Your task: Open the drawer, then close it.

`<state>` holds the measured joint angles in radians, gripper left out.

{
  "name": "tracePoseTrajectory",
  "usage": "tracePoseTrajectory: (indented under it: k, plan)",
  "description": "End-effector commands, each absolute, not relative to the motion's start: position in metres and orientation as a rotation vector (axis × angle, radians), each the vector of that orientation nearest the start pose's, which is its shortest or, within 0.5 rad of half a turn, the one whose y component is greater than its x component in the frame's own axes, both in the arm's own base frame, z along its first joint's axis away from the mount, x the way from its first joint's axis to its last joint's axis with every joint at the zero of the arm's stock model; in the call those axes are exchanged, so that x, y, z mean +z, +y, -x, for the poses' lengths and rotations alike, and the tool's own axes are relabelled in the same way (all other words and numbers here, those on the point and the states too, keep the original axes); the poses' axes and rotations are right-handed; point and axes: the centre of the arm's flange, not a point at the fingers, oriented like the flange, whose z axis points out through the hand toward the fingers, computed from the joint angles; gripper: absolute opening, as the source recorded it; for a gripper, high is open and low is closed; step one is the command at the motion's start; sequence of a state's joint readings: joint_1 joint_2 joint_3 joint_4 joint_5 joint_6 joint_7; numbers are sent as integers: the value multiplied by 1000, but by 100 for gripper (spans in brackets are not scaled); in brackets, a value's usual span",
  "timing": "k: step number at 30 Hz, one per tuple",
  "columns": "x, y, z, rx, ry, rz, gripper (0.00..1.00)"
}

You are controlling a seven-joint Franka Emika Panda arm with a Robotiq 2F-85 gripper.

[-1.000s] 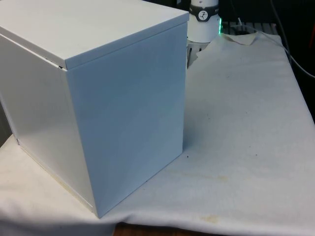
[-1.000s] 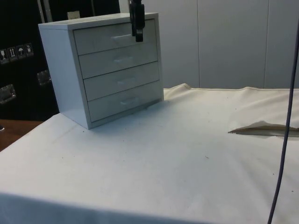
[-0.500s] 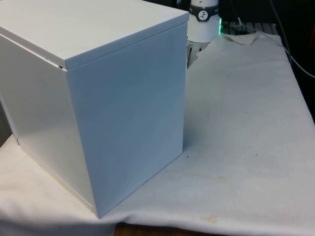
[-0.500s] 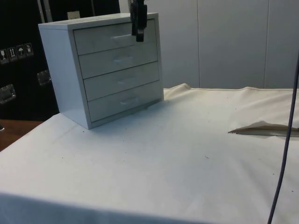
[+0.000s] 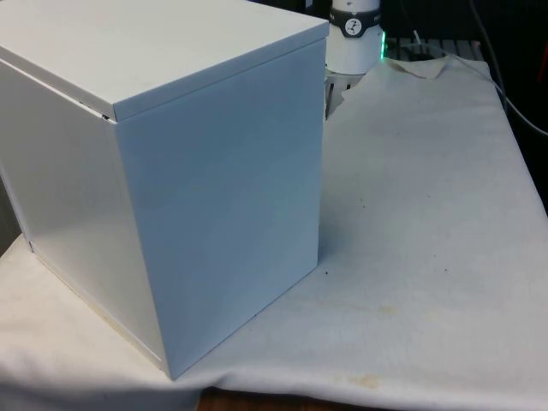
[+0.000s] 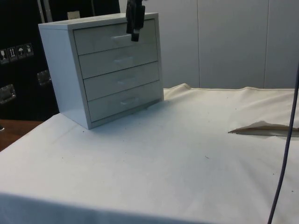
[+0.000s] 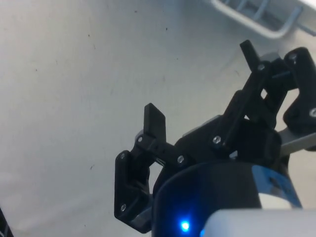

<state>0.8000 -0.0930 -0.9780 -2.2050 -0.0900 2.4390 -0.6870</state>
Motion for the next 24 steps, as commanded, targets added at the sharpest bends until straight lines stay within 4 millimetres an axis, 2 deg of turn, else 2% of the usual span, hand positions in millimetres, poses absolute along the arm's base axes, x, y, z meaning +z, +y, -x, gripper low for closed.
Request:
tracePoseTrajectory:
  k: [1,15,24]
  plan:
    - [434,-103,-537,-455,-909,3095,100]
    - [437,-98,-540,-462,-1020,3082,100]
    - [429,-89,-537,-451,-1103,3098,100]
